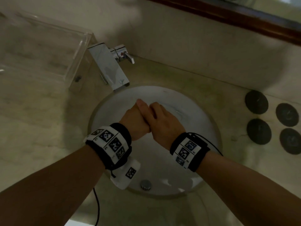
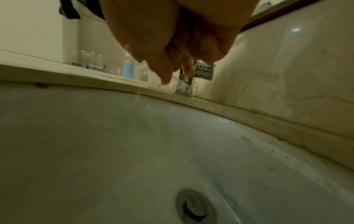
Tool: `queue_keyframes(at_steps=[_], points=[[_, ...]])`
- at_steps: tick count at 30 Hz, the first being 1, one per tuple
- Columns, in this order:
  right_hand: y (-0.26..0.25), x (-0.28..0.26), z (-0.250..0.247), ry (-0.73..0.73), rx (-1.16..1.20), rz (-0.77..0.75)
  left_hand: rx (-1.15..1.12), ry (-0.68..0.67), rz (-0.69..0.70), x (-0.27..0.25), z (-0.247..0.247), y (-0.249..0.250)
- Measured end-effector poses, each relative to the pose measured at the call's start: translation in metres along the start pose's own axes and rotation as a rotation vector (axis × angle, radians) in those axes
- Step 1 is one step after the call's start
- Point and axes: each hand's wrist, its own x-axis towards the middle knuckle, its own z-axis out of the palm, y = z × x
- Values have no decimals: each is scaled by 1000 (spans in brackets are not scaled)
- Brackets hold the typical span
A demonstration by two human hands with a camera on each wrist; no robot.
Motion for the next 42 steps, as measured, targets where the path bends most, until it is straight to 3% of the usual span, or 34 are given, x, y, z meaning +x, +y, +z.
queue_keyframes(at_steps=[4,8,13,22,26,34,37,39,42], points=[[2,1,3,8,-121,72,-23,-61,-8,-1,0,6],[-4,8,-3,-118,-268,167,67,-50,16,-5,7,1],[-10,19,-16,-388,-204,229,201,-12,32,-5,6,-3],[-5,22,-9,-456,-11,328,524,-30,127,-7,4,-5],[-2,25,-1,-569,122,408,629,4,142,-13,5,-7],[1,25,-4,-829,185,295,730,-5,189,-23,15,-5],[1,23,-4,-819,185,287,689,7,186,-27,16,-3],[-2,21,-5,-702,204,325,602,23,168,-25,12,-4],[-7,18,-11,-432,268,346,291,68,162,-19,-2,-12]])
